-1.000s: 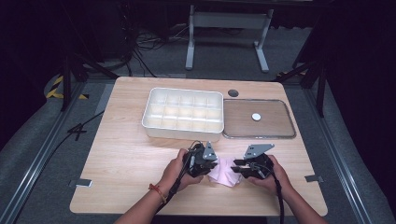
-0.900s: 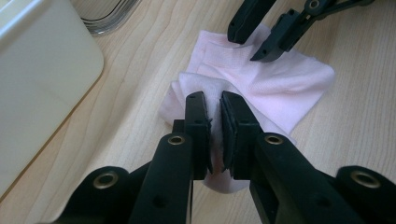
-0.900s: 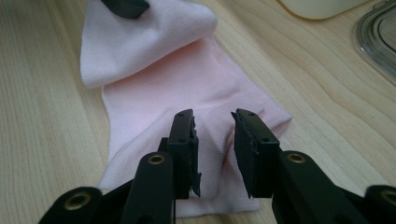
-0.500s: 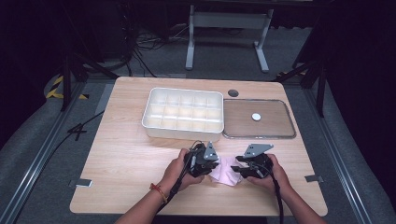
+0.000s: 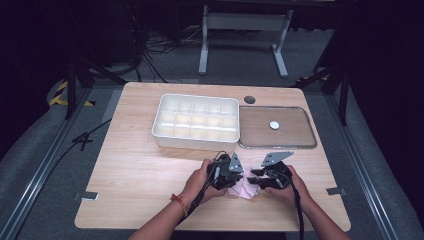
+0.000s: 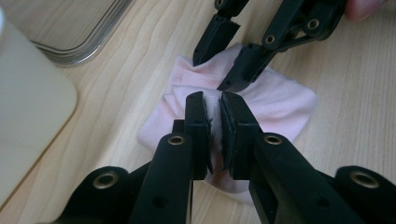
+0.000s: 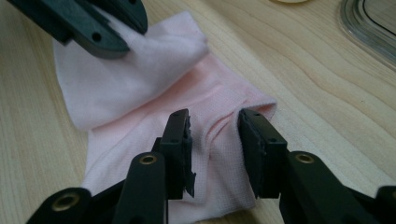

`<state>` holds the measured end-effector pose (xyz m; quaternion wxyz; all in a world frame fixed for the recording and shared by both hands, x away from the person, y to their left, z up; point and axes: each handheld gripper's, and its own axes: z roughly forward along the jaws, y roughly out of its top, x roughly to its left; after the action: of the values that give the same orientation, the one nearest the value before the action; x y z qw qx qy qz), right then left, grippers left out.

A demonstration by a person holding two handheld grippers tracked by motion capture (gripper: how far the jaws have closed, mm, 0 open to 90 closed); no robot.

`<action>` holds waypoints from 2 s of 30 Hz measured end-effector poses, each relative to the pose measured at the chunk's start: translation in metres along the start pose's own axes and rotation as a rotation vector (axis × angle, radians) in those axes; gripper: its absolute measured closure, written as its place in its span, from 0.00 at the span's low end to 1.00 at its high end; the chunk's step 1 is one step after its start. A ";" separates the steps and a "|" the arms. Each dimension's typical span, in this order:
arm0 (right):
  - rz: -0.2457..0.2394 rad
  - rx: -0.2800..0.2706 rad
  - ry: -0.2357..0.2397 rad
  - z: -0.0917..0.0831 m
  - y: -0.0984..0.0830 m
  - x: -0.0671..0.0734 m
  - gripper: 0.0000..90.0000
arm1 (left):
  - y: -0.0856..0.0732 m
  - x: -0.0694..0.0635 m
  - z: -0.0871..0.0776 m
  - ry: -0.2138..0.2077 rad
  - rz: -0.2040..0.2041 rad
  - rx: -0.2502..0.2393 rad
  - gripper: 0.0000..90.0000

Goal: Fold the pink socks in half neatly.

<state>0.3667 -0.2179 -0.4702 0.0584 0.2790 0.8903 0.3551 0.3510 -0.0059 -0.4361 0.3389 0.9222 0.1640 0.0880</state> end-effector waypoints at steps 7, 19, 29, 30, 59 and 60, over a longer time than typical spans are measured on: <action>-0.004 -0.001 -0.003 0.000 0.000 0.001 0.71 | 0.005 -0.001 0.007 0.001 -0.009 -0.012 0.87; -0.010 -0.002 0.006 0.000 0.000 0.000 0.73 | -0.006 0.013 -0.034 0.043 -0.056 -0.116 0.79; -0.018 -0.003 -0.003 0.000 0.000 0.002 0.74 | -0.045 -0.002 -0.018 -0.017 -0.047 -0.029 0.88; -0.019 -0.004 -0.008 0.000 0.000 0.003 0.73 | -0.047 -0.004 -0.014 -0.016 -0.051 -0.026 0.88; -0.130 -0.204 -0.035 -0.029 0.035 0.040 0.77 | -0.059 -0.008 0.002 -0.011 -0.075 -0.042 0.88; -0.133 -0.197 -0.033 -0.027 0.036 0.041 0.79 | -0.059 -0.008 0.002 -0.012 -0.075 -0.044 0.88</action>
<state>0.3405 -0.1911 -0.4221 0.1236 0.2180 0.8665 0.4317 0.3294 0.0324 -0.4768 0.3632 0.9082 0.1945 0.0732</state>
